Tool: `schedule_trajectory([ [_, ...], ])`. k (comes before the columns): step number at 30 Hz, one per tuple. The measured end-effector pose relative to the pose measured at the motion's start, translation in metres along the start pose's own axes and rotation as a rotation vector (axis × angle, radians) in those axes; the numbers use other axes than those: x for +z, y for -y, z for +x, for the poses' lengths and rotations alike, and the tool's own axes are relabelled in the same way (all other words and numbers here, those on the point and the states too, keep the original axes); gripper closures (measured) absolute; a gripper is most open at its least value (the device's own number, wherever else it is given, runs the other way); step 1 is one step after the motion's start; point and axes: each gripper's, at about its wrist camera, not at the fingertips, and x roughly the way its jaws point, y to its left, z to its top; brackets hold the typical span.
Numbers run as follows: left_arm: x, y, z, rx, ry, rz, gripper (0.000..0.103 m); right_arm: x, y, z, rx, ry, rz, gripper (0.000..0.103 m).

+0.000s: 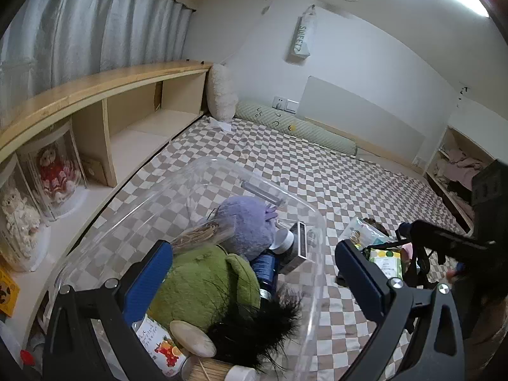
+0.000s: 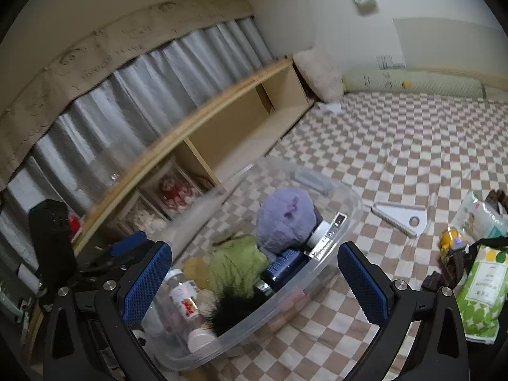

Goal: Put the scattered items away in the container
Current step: 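Withdraw both grippers from the box back over the bed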

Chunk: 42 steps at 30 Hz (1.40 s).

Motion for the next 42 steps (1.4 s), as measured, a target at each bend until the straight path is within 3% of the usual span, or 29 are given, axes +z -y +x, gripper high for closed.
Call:
schedule_trajectory([
  [14, -0.004, 0.043, -0.039, -0.039, 0.087, 0.071, 0.0, -0.019, -0.028, -0.084, -0.085, 0.183, -0.098, 0.0],
  [23, -0.011, 0.08, -0.054, -0.051, 0.114, 0.156, 0.0, -0.031, -0.004, -0.129, -0.214, 0.279, -0.081, 0.0],
  [28, -0.01, 0.09, -0.051, -0.107, 0.107, 0.116, 0.0, -0.041, 0.01, -0.145, -0.286, 0.288, -0.088, 0.0],
  [42, -0.019, 0.142, -0.021, -0.121, 0.093, 0.195, 0.0, -0.055, 0.06, -0.187, -0.36, 0.336, -0.016, 0.0],
])
